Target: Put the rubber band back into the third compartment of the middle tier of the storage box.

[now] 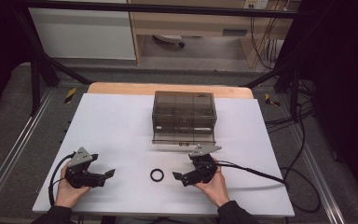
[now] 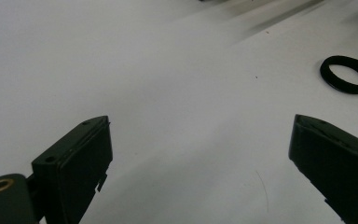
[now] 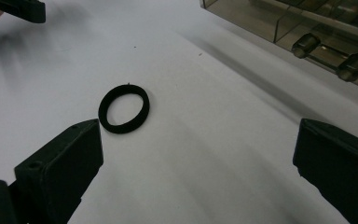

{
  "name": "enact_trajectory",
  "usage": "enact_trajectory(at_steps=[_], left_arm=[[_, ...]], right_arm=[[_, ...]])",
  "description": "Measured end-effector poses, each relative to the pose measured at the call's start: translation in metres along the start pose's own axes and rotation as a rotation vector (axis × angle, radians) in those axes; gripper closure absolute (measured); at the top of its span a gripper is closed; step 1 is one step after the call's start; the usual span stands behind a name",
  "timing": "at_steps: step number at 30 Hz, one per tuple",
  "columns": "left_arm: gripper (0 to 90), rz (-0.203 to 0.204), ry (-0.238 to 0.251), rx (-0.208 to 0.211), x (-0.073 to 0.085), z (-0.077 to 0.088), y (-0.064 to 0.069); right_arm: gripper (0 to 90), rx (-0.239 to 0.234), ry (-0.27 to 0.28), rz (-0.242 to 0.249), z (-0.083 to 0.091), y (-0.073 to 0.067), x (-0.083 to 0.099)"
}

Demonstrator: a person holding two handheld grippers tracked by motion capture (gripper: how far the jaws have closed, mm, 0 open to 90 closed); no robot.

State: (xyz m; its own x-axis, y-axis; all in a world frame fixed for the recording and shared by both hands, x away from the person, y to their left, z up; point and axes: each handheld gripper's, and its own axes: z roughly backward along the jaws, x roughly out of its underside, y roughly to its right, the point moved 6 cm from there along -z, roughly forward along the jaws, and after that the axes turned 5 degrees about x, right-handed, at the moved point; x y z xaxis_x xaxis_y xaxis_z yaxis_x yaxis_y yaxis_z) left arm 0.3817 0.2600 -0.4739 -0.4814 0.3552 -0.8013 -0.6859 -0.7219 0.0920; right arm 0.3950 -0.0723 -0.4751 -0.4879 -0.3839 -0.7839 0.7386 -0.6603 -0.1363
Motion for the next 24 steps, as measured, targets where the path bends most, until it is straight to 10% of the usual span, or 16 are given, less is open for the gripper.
enact_trajectory(at_steps=[24], left_arm=[[5.7, 0.004, 0.002, -0.002, 0.000, 0.000, 0.000]], right_arm=[[7.5, -0.006, -0.029, 0.043, -0.027, -0.023, -0.019]])
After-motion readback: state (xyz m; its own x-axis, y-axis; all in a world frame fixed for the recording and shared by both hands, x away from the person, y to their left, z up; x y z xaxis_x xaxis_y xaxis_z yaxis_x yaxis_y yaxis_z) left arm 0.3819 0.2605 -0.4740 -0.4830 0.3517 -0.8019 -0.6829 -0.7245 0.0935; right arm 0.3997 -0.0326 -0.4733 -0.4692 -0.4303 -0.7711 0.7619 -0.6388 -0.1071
